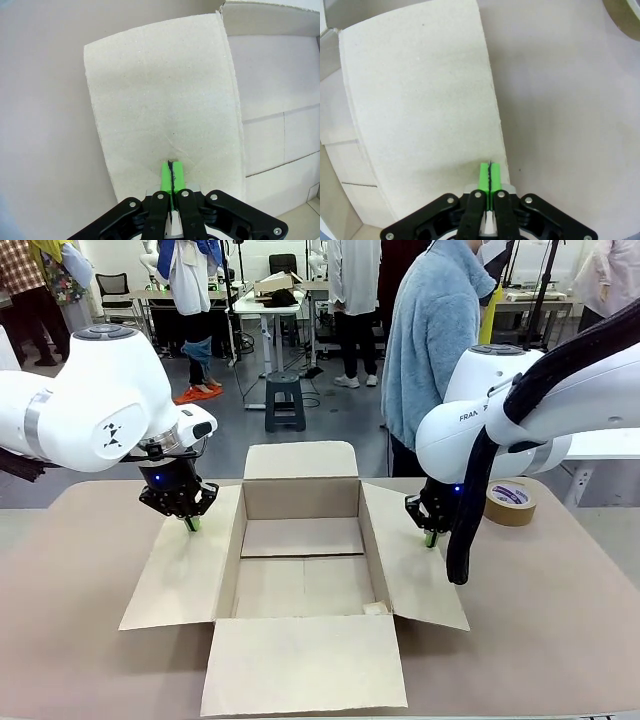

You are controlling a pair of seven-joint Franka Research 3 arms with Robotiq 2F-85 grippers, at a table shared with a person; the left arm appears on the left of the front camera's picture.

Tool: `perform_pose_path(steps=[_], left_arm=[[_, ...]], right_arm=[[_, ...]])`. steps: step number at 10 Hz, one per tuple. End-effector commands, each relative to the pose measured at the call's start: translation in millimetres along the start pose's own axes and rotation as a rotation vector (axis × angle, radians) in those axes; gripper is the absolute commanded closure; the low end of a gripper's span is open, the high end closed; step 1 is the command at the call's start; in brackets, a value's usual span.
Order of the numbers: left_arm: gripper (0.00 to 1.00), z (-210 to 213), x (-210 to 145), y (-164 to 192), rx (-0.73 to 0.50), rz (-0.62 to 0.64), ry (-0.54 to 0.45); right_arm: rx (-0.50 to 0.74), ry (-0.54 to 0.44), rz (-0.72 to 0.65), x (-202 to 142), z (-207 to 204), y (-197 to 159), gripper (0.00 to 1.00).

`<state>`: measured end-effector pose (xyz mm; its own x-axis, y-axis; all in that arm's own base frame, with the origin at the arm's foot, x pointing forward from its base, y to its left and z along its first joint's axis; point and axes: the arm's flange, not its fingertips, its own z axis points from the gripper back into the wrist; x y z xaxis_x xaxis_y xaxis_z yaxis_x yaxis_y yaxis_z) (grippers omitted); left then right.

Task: Wrap the clocks to prevent damage.
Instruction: Once the human has placed the objects inside and stepped back, release both hands from the side flaps of the Package Box.

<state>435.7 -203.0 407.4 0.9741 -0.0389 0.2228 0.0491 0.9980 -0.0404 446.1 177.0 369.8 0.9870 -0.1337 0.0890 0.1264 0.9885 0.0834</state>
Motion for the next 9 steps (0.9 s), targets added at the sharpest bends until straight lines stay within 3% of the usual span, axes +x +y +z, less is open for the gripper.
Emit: perform_pose_path(steps=[1,9], left_arm=[[1.00,0.5,0.7,-1.0,0.003,0.001,-0.003],[1.00,0.5,0.7,-1.0,0.003,0.001,-0.003]], right_arm=[[0.000,-0.001,0.000,0.0,-0.1,-0.1,0.99],[0.000,-0.001,0.000,0.0,-0.1,-0.1,0.99]])
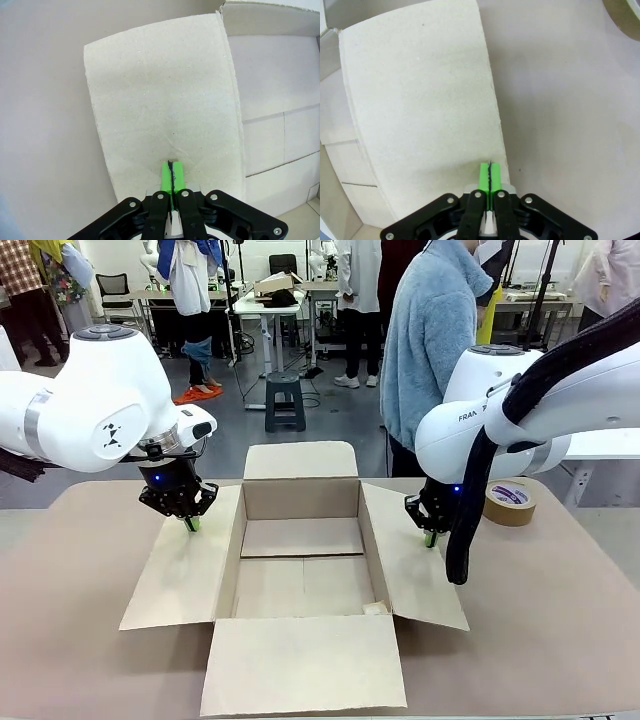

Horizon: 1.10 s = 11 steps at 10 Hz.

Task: Wrap the clocks to prevent damage.
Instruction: Once the human has placed the objects inside and stepped back, release both hands from the side flaps of the Package Box.

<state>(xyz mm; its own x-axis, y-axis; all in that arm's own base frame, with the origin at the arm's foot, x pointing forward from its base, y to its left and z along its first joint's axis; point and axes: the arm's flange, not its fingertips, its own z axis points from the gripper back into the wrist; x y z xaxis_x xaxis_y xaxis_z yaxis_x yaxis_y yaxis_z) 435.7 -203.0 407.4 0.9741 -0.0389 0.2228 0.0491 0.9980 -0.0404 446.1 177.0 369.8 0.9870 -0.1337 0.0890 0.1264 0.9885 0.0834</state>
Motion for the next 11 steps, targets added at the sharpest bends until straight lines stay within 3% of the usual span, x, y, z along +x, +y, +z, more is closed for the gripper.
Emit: perform_pose_path(steps=[1,11], left_arm=[[1.00,0.5,0.7,-1.0,0.003,0.001,-0.003],[1.00,0.5,0.7,-1.0,0.003,0.001,-0.003]], right_arm=[[0.000,-0.001,0.000,0.0,-0.1,-0.1,0.99],[0.000,-0.001,0.000,0.0,-0.1,-0.1,0.99]])
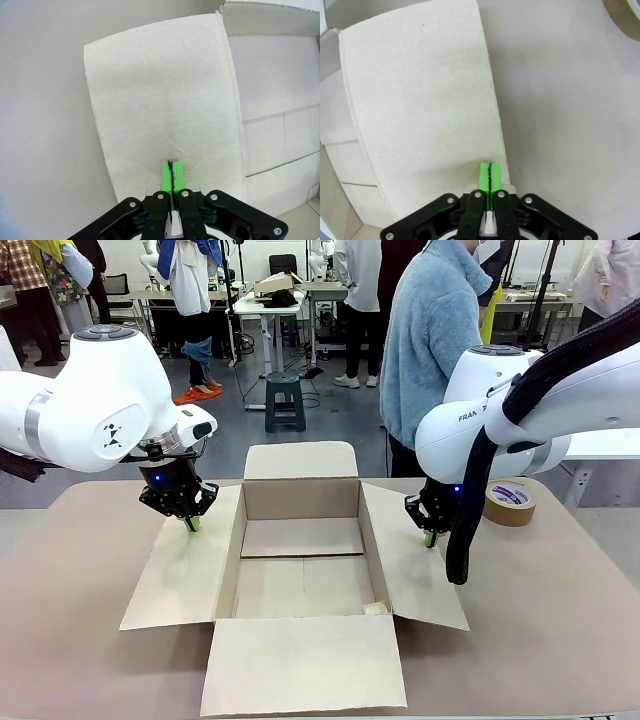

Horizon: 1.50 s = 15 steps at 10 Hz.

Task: Wrap the clocks to prevent damage.
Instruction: Once the human has placed the objects inside and stepped back, release both hands from the side flaps of the Package Box.

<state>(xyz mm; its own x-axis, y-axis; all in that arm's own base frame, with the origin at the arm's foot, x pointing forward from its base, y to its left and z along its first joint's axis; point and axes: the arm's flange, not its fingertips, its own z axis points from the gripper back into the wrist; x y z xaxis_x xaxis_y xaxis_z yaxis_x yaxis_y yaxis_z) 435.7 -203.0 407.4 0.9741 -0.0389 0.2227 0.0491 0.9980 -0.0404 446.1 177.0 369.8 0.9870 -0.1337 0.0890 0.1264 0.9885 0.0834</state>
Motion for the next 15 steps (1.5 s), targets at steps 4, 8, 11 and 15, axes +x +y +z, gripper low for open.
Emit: perform_pose_path(steps=[4,8,11,15], left_arm=[[1.00,0.5,0.7,-1.0,0.003,0.001,-0.003],[1.00,0.5,0.7,-1.0,0.003,0.001,-0.003],[1.00,0.5,0.7,-1.0,0.003,0.001,-0.003],[1.00,0.5,0.7,-1.0,0.003,0.001,-0.003]], right_arm=[[0.000,-0.001,0.000,0.0,-0.1,-0.1,0.99],[0.000,-0.001,0.000,0.0,-0.1,-0.1,0.99],[0.000,-0.001,0.000,0.0,-0.1,-0.1,0.99],[0.000,-0.001,0.000,0.0,-0.1,-0.1,0.99]])
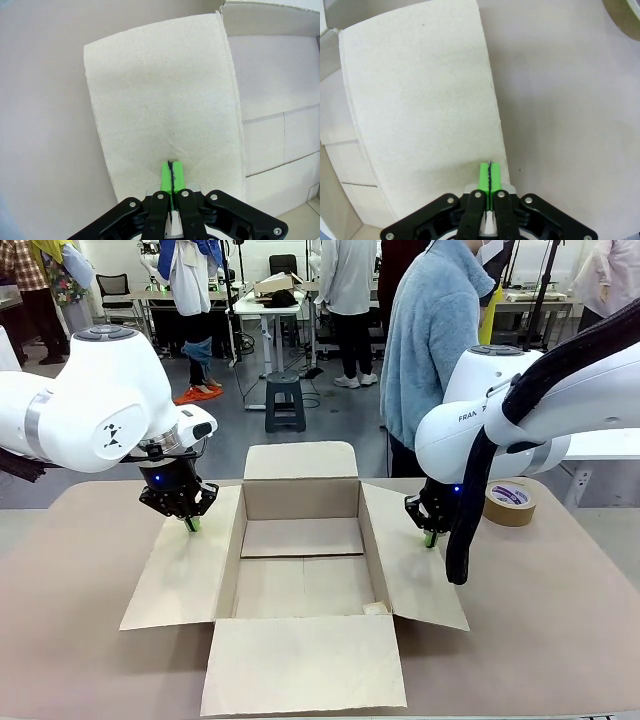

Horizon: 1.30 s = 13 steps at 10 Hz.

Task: Wrap the clocks to prevent damage.
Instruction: Once the human has placed the objects inside and stepped back, release both hands from the side flaps of the Package Box.

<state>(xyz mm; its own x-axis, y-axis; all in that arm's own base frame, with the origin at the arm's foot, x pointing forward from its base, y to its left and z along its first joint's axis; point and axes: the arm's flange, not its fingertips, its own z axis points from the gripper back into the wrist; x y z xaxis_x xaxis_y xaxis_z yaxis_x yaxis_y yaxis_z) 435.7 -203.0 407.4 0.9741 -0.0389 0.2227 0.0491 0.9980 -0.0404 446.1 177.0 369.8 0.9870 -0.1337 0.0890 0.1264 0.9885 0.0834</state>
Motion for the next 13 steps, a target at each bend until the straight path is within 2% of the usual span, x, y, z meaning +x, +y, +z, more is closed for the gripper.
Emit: perform_pose_path(steps=[1,13], left_arm=[[1.00,0.5,0.7,-1.0,0.003,0.001,-0.003],[1.00,0.5,0.7,-1.0,0.003,0.001,-0.003]], right_arm=[[0.000,-0.001,0.000,0.0,-0.1,-0.1,0.99],[0.000,-0.001,0.000,0.0,-0.1,-0.1,0.99]])
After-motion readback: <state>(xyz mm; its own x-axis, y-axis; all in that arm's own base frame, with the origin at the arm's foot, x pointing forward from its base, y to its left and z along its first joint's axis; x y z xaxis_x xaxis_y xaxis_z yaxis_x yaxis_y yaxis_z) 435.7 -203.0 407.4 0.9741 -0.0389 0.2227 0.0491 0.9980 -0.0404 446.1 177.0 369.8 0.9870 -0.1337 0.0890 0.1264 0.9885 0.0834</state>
